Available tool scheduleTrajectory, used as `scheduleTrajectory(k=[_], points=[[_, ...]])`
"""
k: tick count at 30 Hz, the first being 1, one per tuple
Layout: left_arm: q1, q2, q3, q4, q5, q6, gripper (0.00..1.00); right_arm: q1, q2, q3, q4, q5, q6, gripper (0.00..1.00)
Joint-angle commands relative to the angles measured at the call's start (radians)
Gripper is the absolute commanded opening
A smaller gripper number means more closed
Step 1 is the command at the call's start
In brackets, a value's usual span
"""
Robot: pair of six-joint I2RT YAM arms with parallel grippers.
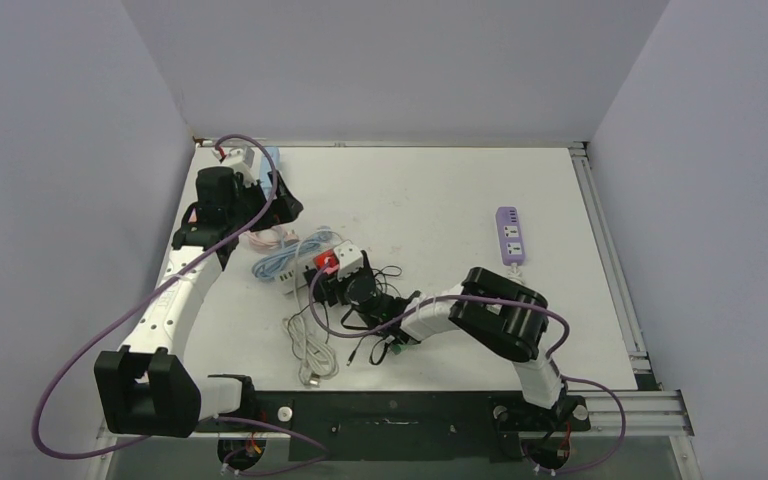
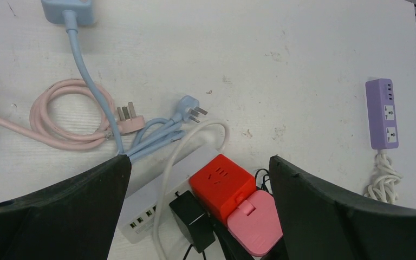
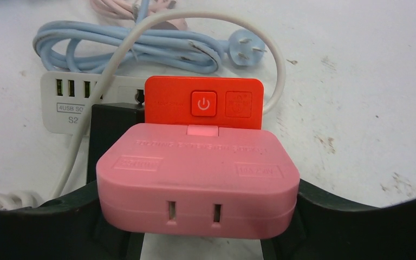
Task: Pull the plug off the socket
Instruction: Move the socket to the center of the board.
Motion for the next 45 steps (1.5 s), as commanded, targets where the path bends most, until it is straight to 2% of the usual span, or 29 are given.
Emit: scheduleTrajectory(k=[1,8,16,18,22,24,26,37,45], points=[[-0.001,0.004,-0.001,0.055,0.021,-0.011,0.96,-0.007,-0.139,-0.079,0.003,0.071,-0.016,0.34],[-0.075,0.009,-0.001,0.054,0.024,-0.010,0.96,-0.036,-0.280,-0.228,-0.049,0.052,-0.001,0.34],[-0.204,0.071,0.010,0.032,0.027,0.004,0.96,-0.120,-0.370,-0.325,-0.055,-0.100,-0.013,0.38],[-0.221,0.094,0.012,0.029,0.037,0.003,0.96,-0.138,-0.380,-0.319,-0.073,-0.130,-0.020,0.47],[-0.229,0.155,0.012,0.039,0.086,-0.016,0.96,-0.167,-0.409,-0.300,-0.126,-0.156,-0.021,0.81],[-0.231,0.182,0.019,0.033,0.092,-0.016,0.96,-0.189,-0.437,-0.322,-0.102,-0.184,0.025,0.93],[-0.230,0.203,0.018,0.032,0.100,-0.016,0.96,-0.204,-0.471,-0.344,-0.087,-0.205,0.059,1.00],[-0.230,0.306,0.043,0.020,0.136,-0.022,0.96,-0.218,-0.680,-0.468,-0.063,-0.185,0.271,1.00],[-0.230,0.305,0.057,0.009,0.129,-0.021,0.97,-0.156,-0.761,-0.495,-0.127,-0.068,0.679,0.96]])
